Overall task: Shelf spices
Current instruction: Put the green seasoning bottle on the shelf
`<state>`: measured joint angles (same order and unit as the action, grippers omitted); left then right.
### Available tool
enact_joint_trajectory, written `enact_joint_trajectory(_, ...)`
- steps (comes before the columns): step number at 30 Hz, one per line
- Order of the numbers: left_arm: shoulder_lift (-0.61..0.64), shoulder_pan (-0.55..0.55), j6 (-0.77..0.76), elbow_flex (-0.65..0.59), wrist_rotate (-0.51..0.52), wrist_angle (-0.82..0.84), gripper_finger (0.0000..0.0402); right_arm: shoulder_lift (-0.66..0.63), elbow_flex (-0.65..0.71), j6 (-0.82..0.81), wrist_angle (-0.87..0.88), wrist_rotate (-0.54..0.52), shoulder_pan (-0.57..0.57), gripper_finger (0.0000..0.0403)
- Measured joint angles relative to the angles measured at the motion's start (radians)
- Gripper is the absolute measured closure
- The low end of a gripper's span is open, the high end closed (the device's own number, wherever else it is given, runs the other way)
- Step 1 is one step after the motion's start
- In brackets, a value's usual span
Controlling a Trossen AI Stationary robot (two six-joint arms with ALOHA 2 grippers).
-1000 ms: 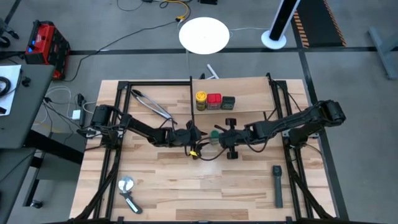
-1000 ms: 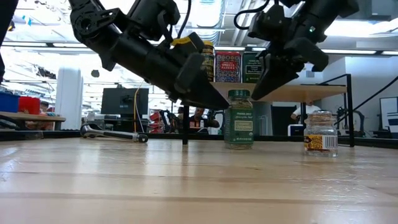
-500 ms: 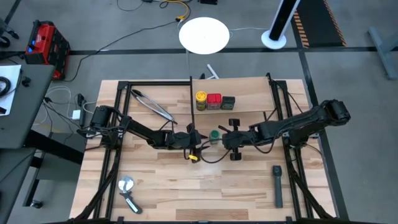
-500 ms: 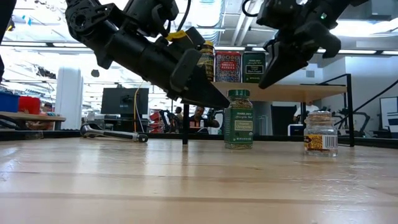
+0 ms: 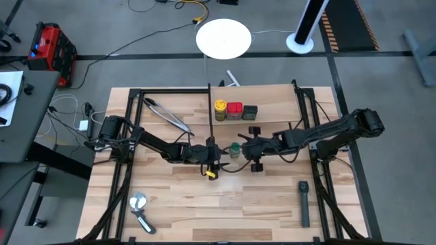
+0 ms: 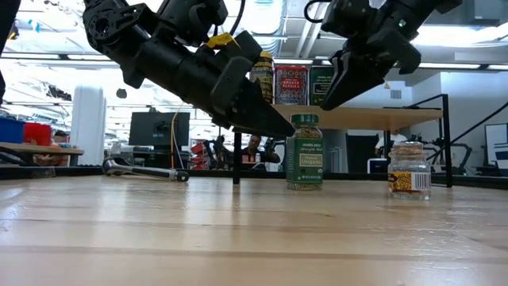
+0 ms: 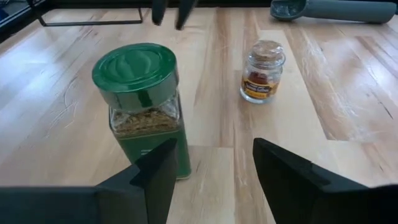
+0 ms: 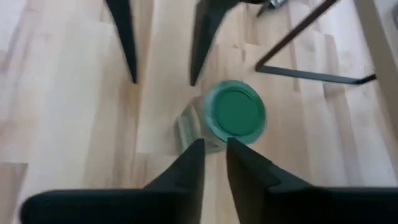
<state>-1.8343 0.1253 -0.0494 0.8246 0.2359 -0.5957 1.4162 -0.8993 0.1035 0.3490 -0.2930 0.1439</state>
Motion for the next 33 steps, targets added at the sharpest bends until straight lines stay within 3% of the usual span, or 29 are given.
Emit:
enact_joint_trajectory(11,0.000,0.000,-0.002,0.000,0.000,-0.002,0.0201,0.000,0.000,-0.024,-0.060,0.007,-0.003,0.0158)
enact_joint_trajectory(15,0.000,0.000,-0.002,0.000,0.001,-0.002,0.0201,0.003,-0.001,-0.024,-0.093,0.007,-0.018,0.0117)
enact_joint_trajectory(33,0.000,0.000,0.000,0.000,-0.065,-0.056,0.0201,0.012,-0.001,-0.050,-0.133,0.072,-0.062,0.0106)
